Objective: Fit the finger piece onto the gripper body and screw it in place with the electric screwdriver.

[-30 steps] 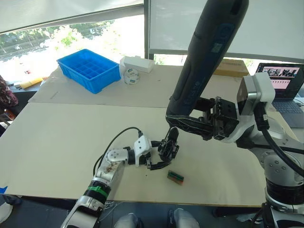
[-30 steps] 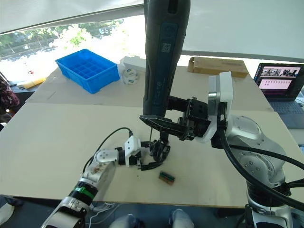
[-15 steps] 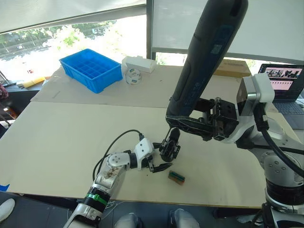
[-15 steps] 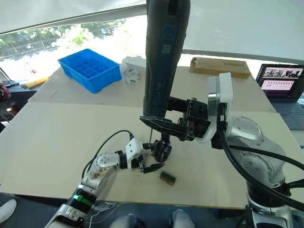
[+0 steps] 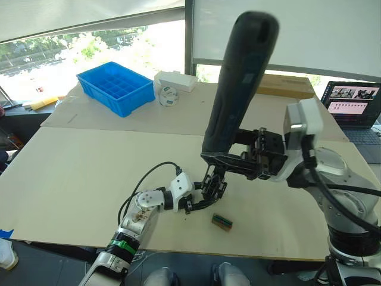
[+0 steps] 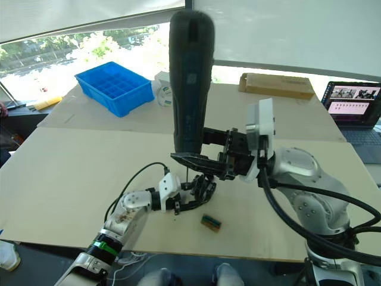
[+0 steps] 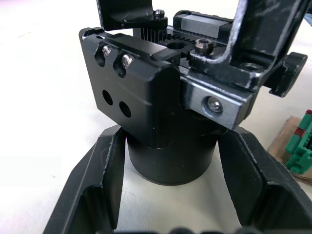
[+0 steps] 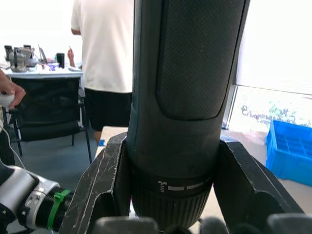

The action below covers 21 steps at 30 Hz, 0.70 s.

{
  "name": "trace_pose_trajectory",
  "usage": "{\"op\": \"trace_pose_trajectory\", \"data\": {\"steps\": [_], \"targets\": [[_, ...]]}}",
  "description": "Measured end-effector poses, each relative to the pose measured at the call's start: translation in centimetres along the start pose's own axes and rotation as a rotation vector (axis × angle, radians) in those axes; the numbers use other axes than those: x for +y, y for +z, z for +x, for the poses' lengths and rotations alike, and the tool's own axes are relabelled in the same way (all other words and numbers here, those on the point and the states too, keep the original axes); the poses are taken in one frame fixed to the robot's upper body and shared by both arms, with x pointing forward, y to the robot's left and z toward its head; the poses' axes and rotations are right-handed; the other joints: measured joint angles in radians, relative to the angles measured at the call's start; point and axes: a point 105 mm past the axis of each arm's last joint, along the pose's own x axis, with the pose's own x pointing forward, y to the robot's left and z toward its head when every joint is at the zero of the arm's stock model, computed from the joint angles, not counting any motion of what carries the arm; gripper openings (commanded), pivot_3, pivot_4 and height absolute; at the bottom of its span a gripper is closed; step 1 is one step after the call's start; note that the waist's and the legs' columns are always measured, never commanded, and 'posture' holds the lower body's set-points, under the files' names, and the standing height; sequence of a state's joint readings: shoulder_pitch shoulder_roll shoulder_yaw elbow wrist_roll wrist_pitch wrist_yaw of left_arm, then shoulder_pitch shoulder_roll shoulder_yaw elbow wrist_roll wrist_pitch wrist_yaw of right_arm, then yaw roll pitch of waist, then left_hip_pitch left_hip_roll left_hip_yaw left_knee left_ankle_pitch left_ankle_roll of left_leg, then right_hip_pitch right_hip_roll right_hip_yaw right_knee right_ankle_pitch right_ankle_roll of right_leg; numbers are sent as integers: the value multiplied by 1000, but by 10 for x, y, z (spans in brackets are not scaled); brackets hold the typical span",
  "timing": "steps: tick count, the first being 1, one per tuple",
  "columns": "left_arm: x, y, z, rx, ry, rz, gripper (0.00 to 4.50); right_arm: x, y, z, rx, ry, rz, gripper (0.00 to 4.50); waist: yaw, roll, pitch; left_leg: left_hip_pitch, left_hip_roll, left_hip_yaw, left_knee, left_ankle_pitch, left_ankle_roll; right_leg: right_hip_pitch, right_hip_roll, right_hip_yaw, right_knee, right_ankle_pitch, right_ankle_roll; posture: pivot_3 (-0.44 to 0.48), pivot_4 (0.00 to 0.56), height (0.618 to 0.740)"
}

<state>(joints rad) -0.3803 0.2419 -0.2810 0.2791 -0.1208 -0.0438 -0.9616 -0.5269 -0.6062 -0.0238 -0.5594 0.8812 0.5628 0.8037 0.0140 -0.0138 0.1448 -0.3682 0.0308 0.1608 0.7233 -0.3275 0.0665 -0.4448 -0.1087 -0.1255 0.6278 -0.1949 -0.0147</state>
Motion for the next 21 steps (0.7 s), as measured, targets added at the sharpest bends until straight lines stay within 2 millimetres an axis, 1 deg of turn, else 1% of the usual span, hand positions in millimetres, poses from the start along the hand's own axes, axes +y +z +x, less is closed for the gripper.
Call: {"op": "trace_pose_trajectory", "data": {"steps": [3,11,21], "targets": [[0,0,0,0,-3,1,2303,-3,-7,0,26,-4,-4,1943,0,0,0,0,0,0,0,0,0,0,0,0,0,0,0,0,150,740],[-1,0,1,2,-7,1,2303,-9,-10,5,24,-17,-14,1943,-1,0,0,0,0,-1,0,0,0,0,0,0,0,0,0,0,150,740],[-1,0,1,4,-11,1,2303,-6,-18,6,54,-4,-12,1943,-1,0,0,0,0,-2,1,0,0,1,-1,0,-1,0,0,0,150,740]]}}
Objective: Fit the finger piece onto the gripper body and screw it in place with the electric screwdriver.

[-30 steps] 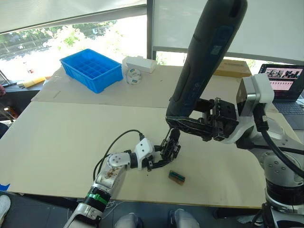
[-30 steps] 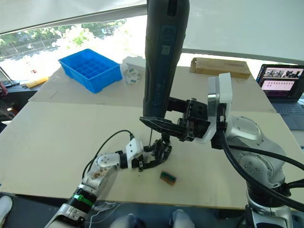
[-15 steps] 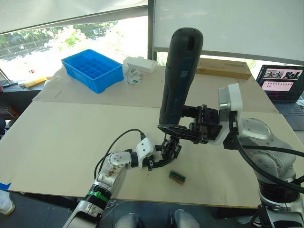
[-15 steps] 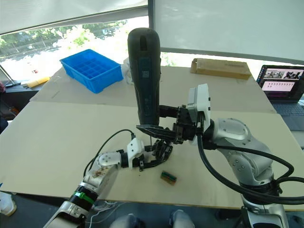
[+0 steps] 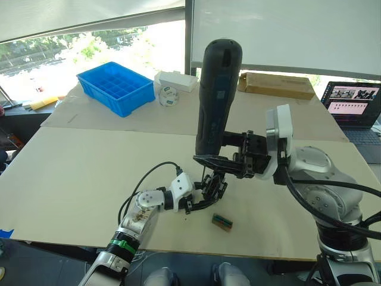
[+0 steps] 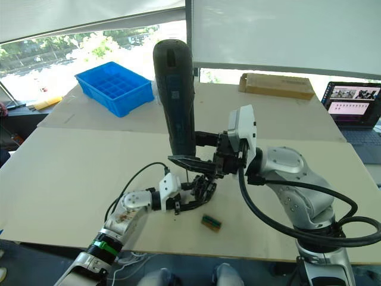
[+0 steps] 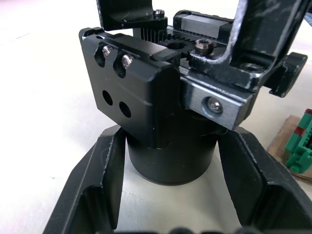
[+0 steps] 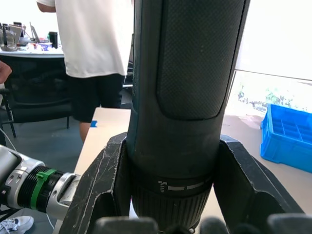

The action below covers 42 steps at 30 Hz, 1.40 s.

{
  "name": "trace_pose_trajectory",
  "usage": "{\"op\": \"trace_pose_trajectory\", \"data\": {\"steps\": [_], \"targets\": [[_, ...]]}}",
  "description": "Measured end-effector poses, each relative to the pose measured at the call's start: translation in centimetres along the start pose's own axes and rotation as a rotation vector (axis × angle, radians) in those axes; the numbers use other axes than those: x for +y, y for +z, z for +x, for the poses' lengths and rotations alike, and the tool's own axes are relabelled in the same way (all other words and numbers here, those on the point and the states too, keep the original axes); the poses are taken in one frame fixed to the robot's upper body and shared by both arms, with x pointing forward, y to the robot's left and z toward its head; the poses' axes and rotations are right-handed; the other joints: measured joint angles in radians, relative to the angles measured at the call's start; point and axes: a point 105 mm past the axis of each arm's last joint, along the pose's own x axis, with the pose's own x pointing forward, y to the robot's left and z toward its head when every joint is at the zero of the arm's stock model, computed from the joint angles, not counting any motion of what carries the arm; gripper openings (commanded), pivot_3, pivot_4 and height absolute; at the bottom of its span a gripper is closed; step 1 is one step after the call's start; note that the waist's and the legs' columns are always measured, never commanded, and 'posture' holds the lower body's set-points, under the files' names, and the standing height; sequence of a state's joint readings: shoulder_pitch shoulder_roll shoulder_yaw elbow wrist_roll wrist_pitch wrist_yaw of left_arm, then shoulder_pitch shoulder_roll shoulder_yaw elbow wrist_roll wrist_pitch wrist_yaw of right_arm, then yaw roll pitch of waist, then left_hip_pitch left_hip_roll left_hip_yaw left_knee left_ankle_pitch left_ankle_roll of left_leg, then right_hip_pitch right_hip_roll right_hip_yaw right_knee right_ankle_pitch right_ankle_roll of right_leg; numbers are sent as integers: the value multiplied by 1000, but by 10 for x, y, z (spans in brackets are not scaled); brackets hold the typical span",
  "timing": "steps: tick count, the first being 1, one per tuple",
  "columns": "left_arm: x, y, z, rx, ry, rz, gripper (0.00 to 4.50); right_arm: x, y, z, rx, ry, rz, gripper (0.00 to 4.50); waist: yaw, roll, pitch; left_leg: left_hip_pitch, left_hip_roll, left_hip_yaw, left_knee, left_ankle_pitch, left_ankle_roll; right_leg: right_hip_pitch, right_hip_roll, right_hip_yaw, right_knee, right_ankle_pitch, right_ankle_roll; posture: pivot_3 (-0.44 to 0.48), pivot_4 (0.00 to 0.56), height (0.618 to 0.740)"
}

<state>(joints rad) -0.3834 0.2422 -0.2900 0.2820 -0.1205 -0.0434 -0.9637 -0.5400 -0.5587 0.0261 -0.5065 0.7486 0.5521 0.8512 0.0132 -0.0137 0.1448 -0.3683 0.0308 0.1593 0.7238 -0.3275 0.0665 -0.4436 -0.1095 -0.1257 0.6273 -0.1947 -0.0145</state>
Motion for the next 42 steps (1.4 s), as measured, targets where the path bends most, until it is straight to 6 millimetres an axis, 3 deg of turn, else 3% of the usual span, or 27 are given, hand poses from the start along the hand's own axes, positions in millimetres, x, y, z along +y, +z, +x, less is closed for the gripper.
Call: {"op": "trace_pose_trajectory", "data": {"steps": [9,42], "targets": [[-1,0,0,1,-5,0,2303,2,-13,-5,41,-11,18,1943,0,0,0,0,0,-1,0,0,0,1,0,0,-1,0,0,0,150,740],[-2,1,0,8,-5,-13,2303,3,-19,-8,44,-14,-16,1943,0,0,0,-1,0,-4,0,0,1,2,-3,-1,-2,0,0,0,150,740]]}}
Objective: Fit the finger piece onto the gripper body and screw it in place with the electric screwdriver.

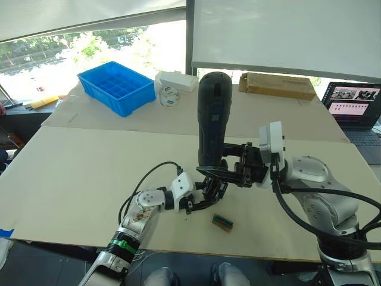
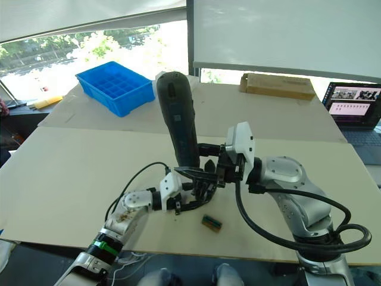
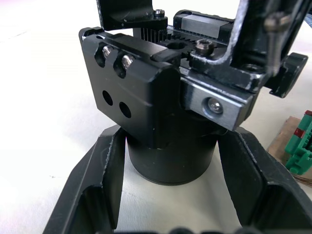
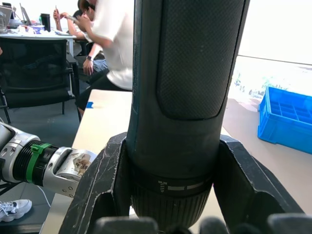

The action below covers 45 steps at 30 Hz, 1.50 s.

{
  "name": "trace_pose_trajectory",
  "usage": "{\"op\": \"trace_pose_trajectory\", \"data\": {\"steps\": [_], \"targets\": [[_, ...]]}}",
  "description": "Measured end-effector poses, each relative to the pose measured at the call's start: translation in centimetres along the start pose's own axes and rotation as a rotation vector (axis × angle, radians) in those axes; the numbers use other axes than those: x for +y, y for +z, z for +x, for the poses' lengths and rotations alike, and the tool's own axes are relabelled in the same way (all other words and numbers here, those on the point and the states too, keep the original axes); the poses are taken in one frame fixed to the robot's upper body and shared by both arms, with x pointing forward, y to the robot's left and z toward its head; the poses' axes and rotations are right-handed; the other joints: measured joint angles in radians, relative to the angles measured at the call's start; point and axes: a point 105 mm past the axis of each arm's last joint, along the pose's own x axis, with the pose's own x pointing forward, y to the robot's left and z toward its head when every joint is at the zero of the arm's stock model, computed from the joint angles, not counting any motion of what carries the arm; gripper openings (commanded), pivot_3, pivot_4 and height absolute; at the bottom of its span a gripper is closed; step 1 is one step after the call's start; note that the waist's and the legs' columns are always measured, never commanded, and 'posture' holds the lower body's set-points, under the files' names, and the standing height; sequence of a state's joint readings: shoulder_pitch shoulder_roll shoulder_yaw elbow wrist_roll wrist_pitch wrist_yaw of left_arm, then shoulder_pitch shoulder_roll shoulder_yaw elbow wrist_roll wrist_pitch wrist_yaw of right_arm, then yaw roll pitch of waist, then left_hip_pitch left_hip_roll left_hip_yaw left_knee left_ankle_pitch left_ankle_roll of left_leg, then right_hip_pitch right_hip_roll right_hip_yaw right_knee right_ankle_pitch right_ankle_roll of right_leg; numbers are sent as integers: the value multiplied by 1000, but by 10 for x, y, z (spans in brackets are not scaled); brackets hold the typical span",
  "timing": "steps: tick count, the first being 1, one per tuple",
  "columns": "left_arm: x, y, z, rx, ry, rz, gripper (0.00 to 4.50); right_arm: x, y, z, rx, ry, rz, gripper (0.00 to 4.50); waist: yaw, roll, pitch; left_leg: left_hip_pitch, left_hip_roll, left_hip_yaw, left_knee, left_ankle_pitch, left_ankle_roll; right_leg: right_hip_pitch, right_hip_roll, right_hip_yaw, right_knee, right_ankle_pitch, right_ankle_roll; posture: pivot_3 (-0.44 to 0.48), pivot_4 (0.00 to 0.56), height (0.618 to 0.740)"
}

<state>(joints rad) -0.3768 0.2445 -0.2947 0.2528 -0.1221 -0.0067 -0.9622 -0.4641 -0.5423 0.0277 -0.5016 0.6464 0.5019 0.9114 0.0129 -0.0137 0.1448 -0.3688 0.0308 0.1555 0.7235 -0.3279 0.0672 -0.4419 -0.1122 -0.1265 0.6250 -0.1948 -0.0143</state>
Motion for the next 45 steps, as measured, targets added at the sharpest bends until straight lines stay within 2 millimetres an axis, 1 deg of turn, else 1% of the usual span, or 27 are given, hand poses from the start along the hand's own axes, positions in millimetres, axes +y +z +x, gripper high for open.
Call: {"op": "trace_pose_trajectory", "data": {"steps": [9,45], "targets": [[-1,0,0,0,3,-3,2303,1,3,2,-20,8,3,1943,0,0,0,0,0,0,0,0,0,0,0,0,0,0,0,0,150,740],[-1,0,0,0,5,-4,2303,1,-1,-1,3,6,-17,1943,0,0,0,0,0,-1,-1,0,0,0,0,-1,-1,0,0,0,150,740]]}}
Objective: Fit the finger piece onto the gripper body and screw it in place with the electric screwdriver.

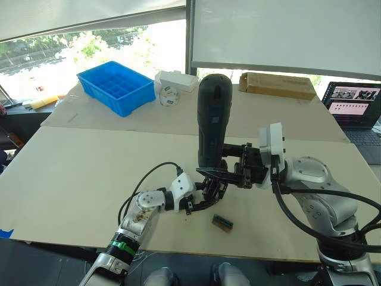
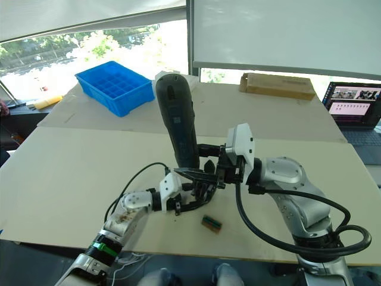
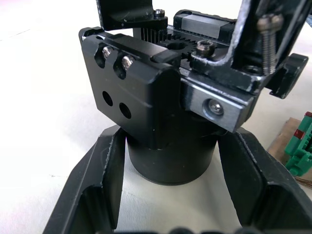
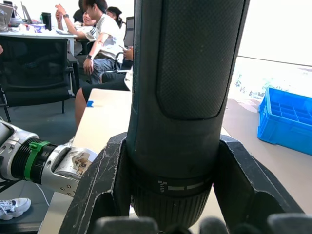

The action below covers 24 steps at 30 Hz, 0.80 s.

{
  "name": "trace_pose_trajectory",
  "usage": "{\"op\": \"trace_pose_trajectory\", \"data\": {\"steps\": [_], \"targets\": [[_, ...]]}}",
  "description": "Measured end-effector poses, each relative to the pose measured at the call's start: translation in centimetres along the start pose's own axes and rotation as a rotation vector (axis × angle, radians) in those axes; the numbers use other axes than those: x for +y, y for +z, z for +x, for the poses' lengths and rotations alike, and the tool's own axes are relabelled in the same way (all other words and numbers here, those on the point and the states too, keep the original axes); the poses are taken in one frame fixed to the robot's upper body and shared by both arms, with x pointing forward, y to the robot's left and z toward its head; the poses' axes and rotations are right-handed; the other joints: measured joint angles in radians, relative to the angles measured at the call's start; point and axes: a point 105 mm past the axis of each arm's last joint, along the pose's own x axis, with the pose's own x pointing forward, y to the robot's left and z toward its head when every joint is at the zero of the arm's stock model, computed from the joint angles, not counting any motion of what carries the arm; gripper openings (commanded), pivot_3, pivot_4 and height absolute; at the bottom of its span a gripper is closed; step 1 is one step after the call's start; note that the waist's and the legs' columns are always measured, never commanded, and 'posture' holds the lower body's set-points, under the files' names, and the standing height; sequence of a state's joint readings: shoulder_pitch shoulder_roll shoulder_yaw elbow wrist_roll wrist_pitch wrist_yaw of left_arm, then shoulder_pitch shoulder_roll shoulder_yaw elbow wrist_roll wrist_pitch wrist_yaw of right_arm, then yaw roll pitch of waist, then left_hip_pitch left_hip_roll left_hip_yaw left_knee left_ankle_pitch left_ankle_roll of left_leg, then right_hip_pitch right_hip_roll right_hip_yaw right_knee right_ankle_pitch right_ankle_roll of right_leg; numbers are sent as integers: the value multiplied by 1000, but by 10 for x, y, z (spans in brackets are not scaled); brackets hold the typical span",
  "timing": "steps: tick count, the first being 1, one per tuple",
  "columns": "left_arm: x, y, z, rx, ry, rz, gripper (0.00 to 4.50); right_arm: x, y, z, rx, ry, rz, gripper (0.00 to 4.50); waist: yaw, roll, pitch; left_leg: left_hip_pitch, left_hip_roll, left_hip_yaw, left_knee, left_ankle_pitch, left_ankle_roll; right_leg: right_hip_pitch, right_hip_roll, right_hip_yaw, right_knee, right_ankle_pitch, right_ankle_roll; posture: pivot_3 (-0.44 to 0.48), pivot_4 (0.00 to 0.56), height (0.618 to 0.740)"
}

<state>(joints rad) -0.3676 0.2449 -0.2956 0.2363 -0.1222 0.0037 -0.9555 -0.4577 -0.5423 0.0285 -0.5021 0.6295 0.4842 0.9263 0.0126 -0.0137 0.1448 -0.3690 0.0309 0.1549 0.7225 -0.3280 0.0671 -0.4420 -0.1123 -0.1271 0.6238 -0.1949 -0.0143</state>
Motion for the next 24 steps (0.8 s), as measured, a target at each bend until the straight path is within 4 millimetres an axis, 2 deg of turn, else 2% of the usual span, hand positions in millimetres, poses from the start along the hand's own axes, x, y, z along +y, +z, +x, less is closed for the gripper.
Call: {"op": "trace_pose_trajectory", "data": {"steps": [24], "targets": [[0,0,0,2,0,-3,2303,3,-1,-2,-19,4,-12,1943,0,0,0,0,0,0,0,0,0,0,0,0,0,0,0,0,150,740]]}}
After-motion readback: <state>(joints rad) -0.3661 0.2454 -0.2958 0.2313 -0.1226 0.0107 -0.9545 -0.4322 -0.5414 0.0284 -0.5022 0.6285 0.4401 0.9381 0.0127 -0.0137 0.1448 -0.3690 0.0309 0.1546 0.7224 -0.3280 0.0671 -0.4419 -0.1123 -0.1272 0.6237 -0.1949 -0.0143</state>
